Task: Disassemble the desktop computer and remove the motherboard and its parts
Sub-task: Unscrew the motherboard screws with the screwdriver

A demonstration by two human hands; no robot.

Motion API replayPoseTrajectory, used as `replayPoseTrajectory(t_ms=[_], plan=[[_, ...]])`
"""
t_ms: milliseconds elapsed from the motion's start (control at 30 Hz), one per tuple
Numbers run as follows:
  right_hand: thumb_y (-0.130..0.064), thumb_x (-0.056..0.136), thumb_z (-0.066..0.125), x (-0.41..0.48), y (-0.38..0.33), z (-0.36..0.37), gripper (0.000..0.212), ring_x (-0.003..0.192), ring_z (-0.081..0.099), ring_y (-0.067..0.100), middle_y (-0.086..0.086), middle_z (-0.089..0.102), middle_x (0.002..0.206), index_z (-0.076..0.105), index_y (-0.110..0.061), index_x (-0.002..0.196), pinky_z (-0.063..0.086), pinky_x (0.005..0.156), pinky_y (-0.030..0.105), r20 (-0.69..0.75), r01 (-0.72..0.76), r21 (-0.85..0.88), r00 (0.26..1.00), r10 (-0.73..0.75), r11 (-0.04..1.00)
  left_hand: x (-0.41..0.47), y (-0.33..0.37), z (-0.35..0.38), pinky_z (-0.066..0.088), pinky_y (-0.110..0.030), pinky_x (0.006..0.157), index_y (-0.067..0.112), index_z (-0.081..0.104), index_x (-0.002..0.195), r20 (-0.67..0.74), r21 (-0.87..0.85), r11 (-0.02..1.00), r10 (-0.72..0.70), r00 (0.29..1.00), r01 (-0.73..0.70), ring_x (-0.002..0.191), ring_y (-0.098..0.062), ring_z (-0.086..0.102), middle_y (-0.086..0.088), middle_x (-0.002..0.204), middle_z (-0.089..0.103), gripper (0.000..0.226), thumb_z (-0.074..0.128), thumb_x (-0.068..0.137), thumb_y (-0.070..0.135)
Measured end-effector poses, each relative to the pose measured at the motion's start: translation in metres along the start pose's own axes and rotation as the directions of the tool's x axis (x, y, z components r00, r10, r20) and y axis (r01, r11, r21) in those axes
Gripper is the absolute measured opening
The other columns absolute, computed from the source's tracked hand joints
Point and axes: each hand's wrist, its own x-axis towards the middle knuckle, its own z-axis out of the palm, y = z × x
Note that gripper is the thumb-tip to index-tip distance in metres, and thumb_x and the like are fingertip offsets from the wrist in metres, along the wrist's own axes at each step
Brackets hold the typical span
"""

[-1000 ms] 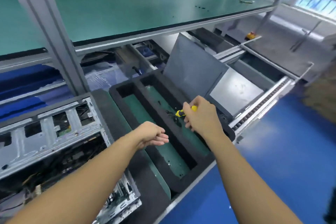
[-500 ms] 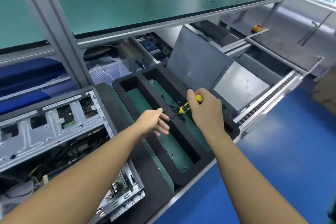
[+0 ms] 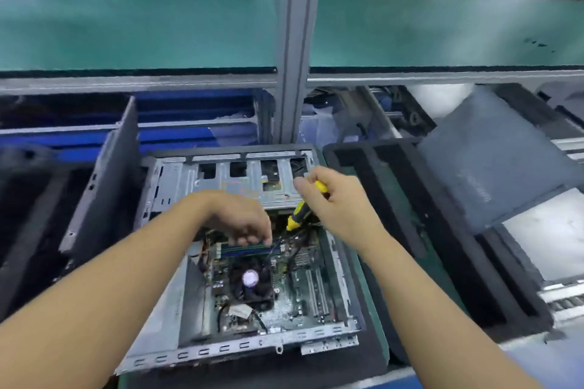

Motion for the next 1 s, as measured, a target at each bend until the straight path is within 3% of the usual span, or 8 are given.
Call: replayPoseTrajectory(t_ms=[133, 233, 333, 467, 533, 600, 833, 1000], plan=[[-0.056, 0.091, 0.06, 0.005, -0.017, 0.052, 0.025, 0.063, 0.046, 0.007, -0.009, 0.056, 0.068, 0.052, -0.035, 0.079, 0.034, 0.055, 0.024, 0.429, 0.085, -0.117, 0.903, -0.026, 0.989, -0.007, -0.051, 0.01, 0.049, -0.028, 0.061, 0.005, 0.069, 0.103, -0.122, 0.246, 0.943, -0.198, 0.973, 0.223, 0.066, -0.019, 0.057, -0.006, 0.08, 0.061, 0.017, 0.057, 0.095, 0.014], [-0.052, 0.092, 0.06, 0.005, -0.028, 0.087, 0.022, 0.079, 0.056, 0.011, -0.005, 0.066, 0.085, 0.059, -0.03, 0.092, 0.045, 0.066, 0.033, 0.614, 0.219, -0.181, 0.787, -0.063, 0.959, -0.006, -0.077, 0.011, 0.042, -0.033, 0.071, 0.007, 0.065, 0.089, -0.216, 0.33, 0.918, -0.153, 0.964, 0.22, 0.073, -0.023, 0.047, -0.007, 0.081, 0.057, 0.01, 0.057, 0.088, 0.013], [-0.045, 0.096, 0.058, 0.0, -0.032, 0.113, 0.024, 0.084, 0.058, 0.019, 0.003, 0.066, 0.092, 0.063, -0.022, 0.101, 0.049, 0.071, 0.039, 0.73, 0.301, -0.216, 0.681, -0.051, 0.929, -0.009, -0.091, 0.009, 0.041, -0.027, 0.063, 0.017, 0.065, 0.075, -0.217, 0.286, 0.946, -0.092, 0.972, 0.153, 0.065, -0.015, 0.052, 0.001, 0.075, 0.064, 0.003, 0.064, 0.077, 0.014], [-0.043, 0.098, 0.052, -0.009, -0.028, 0.136, 0.023, 0.078, 0.056, 0.022, -0.001, 0.057, 0.084, 0.054, -0.02, 0.094, 0.046, 0.066, 0.039, 0.797, 0.347, -0.282, 0.603, 0.017, 0.895, -0.001, -0.107, 0.01, 0.043, -0.022, 0.066, 0.01, 0.072, 0.096, -0.249, 0.218, 0.972, -0.032, 0.968, 0.088, 0.075, -0.009, 0.055, 0.001, 0.094, 0.07, 0.023, 0.056, 0.09, 0.025], [-0.043, 0.1, 0.049, -0.014, -0.025, 0.145, 0.024, 0.074, 0.055, 0.021, -0.001, 0.056, 0.083, 0.051, -0.02, 0.094, 0.046, 0.063, 0.038, 0.804, 0.341, -0.297, 0.593, 0.041, 0.892, 0.005, -0.111, 0.009, 0.042, -0.018, 0.062, 0.008, 0.073, 0.093, -0.261, 0.132, 0.99, -0.013, 0.965, 0.049, 0.07, -0.005, 0.055, 0.006, 0.085, 0.066, 0.025, 0.055, 0.094, 0.024], [-0.044, 0.1, 0.047, -0.018, -0.021, 0.151, 0.029, 0.075, 0.057, 0.023, 0.003, 0.06, 0.089, 0.054, -0.016, 0.099, 0.051, 0.067, 0.041, 0.796, 0.333, -0.322, 0.602, 0.064, 0.886, 0.008, -0.112, 0.009, 0.043, -0.017, 0.061, 0.01, 0.075, 0.091, -0.27, 0.024, 0.999, -0.036, 0.962, 0.045, 0.068, -0.005, 0.058, 0.008, 0.08, 0.066, 0.024, 0.057, 0.093, 0.025], [-0.042, 0.1, 0.046, -0.022, -0.009, 0.158, 0.026, 0.072, 0.053, 0.022, 0.0, 0.053, 0.083, 0.05, -0.016, 0.097, 0.045, 0.063, 0.039, 0.777, 0.307, -0.35, 0.623, 0.091, 0.885, 0.01, -0.112, 0.009, 0.047, -0.026, 0.072, 0.009, 0.076, 0.096, -0.255, -0.013, 0.998, -0.069, 0.964, 0.068, 0.08, -0.016, 0.065, -0.007, 0.101, 0.073, 0.026, 0.056, 0.092, 0.024], [-0.041, 0.1, 0.048, -0.022, -0.006, 0.158, 0.026, 0.076, 0.053, 0.025, 0.004, 0.057, 0.089, 0.048, -0.015, 0.096, 0.045, 0.065, 0.039, 0.754, 0.291, -0.364, 0.649, 0.097, 0.885, 0.011, -0.113, 0.009, 0.044, -0.026, 0.069, 0.005, 0.075, 0.095, -0.234, -0.015, 0.997, -0.076, 0.969, 0.074, 0.076, -0.014, 0.065, -0.012, 0.1, 0.074, 0.029, 0.054, 0.091, 0.024]])
